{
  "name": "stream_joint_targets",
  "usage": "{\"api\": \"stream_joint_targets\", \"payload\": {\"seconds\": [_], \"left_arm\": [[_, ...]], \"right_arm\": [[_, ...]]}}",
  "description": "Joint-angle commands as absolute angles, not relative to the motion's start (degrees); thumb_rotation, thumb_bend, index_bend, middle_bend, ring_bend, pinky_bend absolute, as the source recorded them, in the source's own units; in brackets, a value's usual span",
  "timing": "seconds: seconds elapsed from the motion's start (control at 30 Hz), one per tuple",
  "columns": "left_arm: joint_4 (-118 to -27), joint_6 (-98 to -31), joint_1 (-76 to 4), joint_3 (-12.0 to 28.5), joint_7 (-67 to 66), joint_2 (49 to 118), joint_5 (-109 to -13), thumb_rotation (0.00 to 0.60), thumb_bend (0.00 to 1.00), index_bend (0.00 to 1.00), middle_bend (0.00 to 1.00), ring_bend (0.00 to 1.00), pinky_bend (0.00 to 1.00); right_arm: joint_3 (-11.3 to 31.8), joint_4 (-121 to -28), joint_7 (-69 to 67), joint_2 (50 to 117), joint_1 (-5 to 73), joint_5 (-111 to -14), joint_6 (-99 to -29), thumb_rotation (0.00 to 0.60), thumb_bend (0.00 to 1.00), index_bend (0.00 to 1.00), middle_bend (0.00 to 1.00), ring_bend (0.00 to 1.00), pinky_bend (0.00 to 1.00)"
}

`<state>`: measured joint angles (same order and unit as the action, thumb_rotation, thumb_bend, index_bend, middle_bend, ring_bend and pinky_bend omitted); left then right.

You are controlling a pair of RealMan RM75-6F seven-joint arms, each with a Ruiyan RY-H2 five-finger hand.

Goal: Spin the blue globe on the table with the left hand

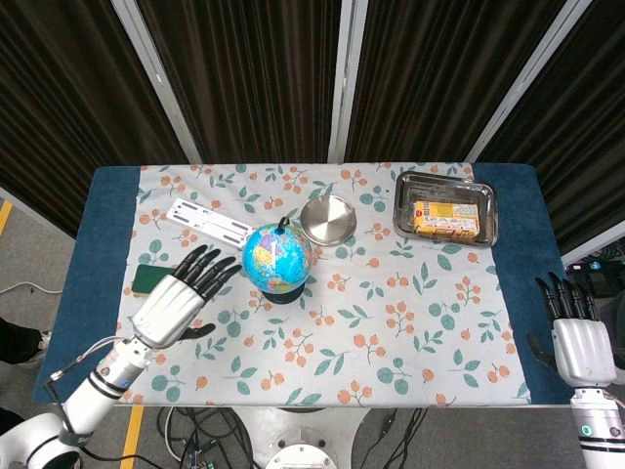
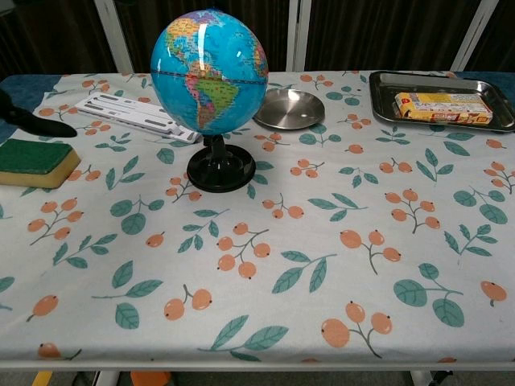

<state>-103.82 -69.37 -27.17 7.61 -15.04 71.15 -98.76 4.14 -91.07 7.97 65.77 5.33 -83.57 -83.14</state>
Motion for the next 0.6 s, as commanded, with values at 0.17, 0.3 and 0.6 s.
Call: {"api": "stream_joint_targets", "payload": {"seconds": [0.17,0.3,0.6], "left_arm": [[-102.2,-66.0,-31.7,8.9,-16.5,75.5,-98.7,0.600,0.06,0.05,0.07,0.00,0.04],[-101.2,-64.1,-33.6,8.9,-16.8,77.3,-98.1,0.600,0.06,0.05,0.07,0.00,0.04],[-98.7,-63.0,-36.4,9.4,-18.2,80.5,-96.3,0.600,0.06,0.05,0.07,0.00,0.04]], "right_arm": [[4.1,-90.2,7.0,65.9,5.2,-83.3,-83.0,0.600,0.24,0.00,0.00,0.00,0.00],[4.1,-89.6,6.4,66.0,5.3,-82.9,-82.6,0.600,0.24,0.00,0.00,0.00,0.00],[4.2,-88.9,5.6,66.2,5.3,-82.7,-82.3,0.600,0.24,0.00,0.00,0.00,0.00]]}}
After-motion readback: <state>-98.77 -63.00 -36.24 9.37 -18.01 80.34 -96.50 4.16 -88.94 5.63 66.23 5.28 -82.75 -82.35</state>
